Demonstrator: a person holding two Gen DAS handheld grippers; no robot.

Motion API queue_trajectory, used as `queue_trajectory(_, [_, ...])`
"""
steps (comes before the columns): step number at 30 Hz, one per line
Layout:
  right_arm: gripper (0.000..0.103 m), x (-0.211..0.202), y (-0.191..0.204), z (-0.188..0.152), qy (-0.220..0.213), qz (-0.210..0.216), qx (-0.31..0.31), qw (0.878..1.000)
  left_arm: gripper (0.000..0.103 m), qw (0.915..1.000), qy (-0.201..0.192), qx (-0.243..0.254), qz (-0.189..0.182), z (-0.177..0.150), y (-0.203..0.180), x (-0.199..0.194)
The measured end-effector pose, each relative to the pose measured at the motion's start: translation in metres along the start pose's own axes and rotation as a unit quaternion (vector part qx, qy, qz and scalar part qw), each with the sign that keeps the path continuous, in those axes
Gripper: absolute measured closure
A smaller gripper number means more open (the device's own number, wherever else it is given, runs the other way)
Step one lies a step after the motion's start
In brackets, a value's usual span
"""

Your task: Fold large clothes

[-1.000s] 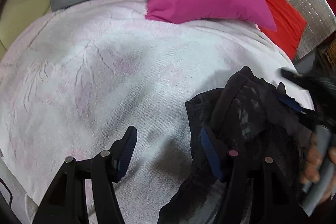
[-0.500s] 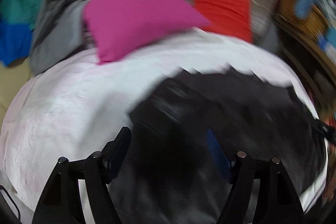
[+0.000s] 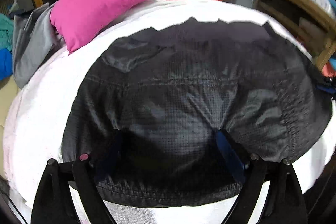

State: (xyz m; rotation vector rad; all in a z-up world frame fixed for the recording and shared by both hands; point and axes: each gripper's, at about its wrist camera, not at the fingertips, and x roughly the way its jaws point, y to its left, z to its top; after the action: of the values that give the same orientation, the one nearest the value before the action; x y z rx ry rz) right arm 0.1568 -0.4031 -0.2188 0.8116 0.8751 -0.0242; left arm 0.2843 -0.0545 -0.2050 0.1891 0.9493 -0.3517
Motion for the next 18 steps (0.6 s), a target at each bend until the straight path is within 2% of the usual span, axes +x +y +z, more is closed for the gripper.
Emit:
queue_trajectory(1, [0.068,-0.008,-0.006,0.000,-0.010,0.009,0.012,1.000,0.011,0.9998,-0.011,-0.015,-0.009,0.003,0.008,-0.006])
queue_trajectory(3, [0.042,-0.022,-0.025,0.000,-0.037,0.024,0.044,0.998,0.011,0.9981,-0.036,-0.048,-0.013,0.009,0.030,-0.019])
queue_trajectory(5, [0.031,-0.036,-0.042,0.003,-0.066,0.029,0.075,0.995,0.011,0.9953,-0.055,-0.079,-0.008,0.015,0.054,-0.026])
queue_trajectory(7, [0.030,-0.044,-0.058,0.003,-0.076,0.021,0.092,0.993,0.011,0.9915,-0.063,-0.114,-0.003,0.018,0.083,-0.029])
queue_trajectory(10, [0.029,-0.038,-0.075,0.001,-0.053,0.012,0.112,0.992,0.011,0.9852,-0.038,-0.167,-0.006,0.017,0.118,-0.019])
queue_trajectory(14, [0.029,-0.014,-0.079,-0.001,-0.008,0.018,0.105,0.994,0.011,0.9648,0.018,-0.252,-0.074,0.008,0.150,0.008])
queue_trajectory(15, [0.028,-0.008,-0.081,-0.001,0.000,0.018,0.103,0.995,0.011,0.9570,0.031,-0.271,-0.098,0.006,0.155,0.016])
queue_trajectory(18, [0.027,0.021,-0.083,0.000,0.039,0.023,0.098,0.994,0.011,0.9446,0.054,-0.292,-0.139,0.002,0.154,0.031])
